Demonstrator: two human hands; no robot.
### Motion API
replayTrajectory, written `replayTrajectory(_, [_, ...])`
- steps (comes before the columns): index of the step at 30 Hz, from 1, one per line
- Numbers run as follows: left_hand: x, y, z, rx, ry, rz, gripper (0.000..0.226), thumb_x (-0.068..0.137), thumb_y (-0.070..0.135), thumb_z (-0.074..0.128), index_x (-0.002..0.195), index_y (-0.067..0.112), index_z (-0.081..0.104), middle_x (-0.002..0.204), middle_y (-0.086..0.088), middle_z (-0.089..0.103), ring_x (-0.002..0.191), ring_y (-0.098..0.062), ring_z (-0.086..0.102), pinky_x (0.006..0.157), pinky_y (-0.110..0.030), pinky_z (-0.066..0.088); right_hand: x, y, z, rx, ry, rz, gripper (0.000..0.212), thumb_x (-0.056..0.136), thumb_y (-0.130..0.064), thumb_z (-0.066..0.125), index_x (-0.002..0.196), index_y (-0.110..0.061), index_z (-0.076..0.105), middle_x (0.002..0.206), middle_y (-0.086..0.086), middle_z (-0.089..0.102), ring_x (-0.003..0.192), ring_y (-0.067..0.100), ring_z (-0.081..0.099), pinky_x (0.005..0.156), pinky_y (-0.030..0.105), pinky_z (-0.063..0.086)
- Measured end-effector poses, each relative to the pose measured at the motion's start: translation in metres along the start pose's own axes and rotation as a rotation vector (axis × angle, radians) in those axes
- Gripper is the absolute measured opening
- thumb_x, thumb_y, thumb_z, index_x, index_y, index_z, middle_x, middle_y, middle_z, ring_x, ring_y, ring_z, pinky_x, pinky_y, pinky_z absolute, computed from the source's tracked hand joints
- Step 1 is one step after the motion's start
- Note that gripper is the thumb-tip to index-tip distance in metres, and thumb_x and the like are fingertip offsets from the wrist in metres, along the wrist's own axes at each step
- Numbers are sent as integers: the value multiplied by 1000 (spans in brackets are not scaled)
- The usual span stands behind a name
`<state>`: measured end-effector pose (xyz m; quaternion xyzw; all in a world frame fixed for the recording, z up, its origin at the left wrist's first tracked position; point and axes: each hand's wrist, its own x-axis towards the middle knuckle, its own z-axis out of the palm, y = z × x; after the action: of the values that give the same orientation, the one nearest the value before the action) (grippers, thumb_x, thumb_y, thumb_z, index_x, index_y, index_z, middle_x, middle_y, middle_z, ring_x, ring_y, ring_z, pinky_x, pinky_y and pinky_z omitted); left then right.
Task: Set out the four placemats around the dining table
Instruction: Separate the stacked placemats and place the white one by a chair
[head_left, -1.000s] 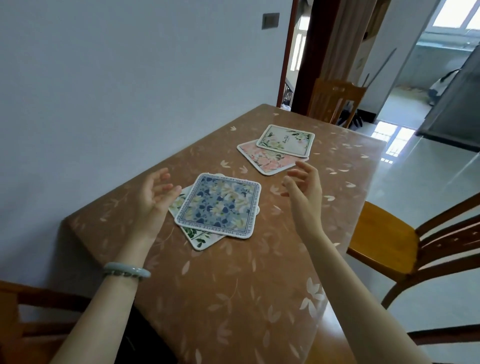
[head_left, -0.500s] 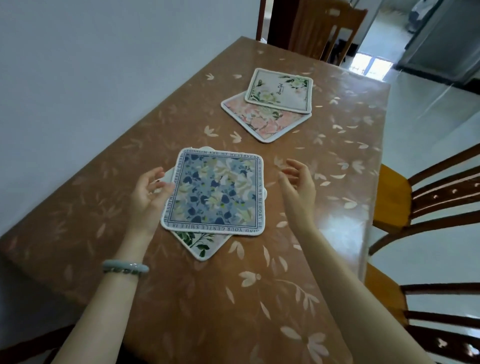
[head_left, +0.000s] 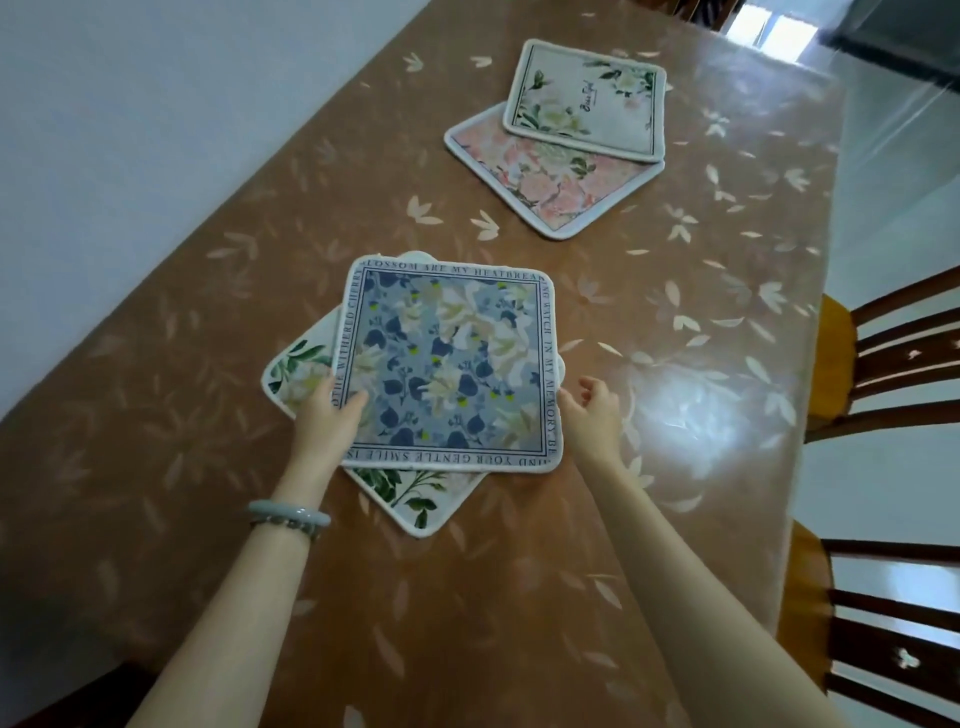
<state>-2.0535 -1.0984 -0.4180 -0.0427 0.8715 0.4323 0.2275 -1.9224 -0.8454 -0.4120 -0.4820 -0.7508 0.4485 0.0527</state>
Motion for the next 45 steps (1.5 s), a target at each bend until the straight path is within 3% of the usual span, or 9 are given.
replayTrajectory(3, [4,-2,4,-5,-1,-30,48,91,34,60,132,10,51,125,1,58,112,-21,54,89,-35,46,4,9,11,-18,-66,46,45,94,-25,52,133,-3,49,130,15,51,116,26,50,89,30,38])
replayTrajectory(7, [8,-3,6,4,70,-12,15,89,27,60,101,17,60,83,6,62,80,-21,63,53,-25,40,9,12,20,30,-55,92,31,94,-21,50,115,0,60,104,10,62,94,23,57,79,33,44])
replayTrajectory(14, [15,3,3,-100,189,-59,15,91,11,58,105,13,65,74,10,58,62,-7,54,48,-21,38,11,16,25,223,44,194,23,90,-18,58,106,-8,71,97,8,73,92,26,68,85,44,56])
replayTrajectory(18, [8,7,6,-38,210,-79,17,93,6,51,101,5,66,86,-7,66,65,-16,56,50,-25,38,9,19,15,284,66,247,16,89,-17,62,101,-10,70,96,6,72,91,23,68,85,44,57])
replayTrajectory(23, [-17,30,26,3,119,0,10,93,10,55,102,11,61,93,-3,61,83,-22,57,68,-31,42,-3,45,-30,252,137,304,10,90,-17,61,96,-13,66,95,5,70,90,23,68,82,44,57])
replayTrajectory(29, [-40,56,81,40,-45,127,7,91,12,59,96,16,61,90,0,63,77,-17,59,55,-23,41,-19,76,-93,269,305,369,10,90,-9,57,98,-7,63,98,11,67,90,26,66,78,42,57])
replayTrajectory(37, [-59,51,132,-16,-279,51,24,87,11,63,110,7,68,100,-6,72,88,-23,69,79,-44,58,-23,92,-138,233,461,383,6,91,-13,58,92,-19,61,92,2,65,68,8,57,49,20,42])
replayTrajectory(40, [-58,44,129,43,-258,42,30,90,10,57,119,9,64,115,-7,67,103,-23,63,90,-40,52,-21,89,-141,225,503,419,20,91,-5,53,108,-11,62,113,11,62,80,16,58,63,25,48])
replayTrajectory(45, [-30,33,85,53,-103,15,29,93,12,52,121,13,62,119,-7,64,96,-19,57,79,-32,46,-22,65,-113,229,422,324,42,89,0,46,129,-10,53,127,15,54,93,23,62,70,34,57])
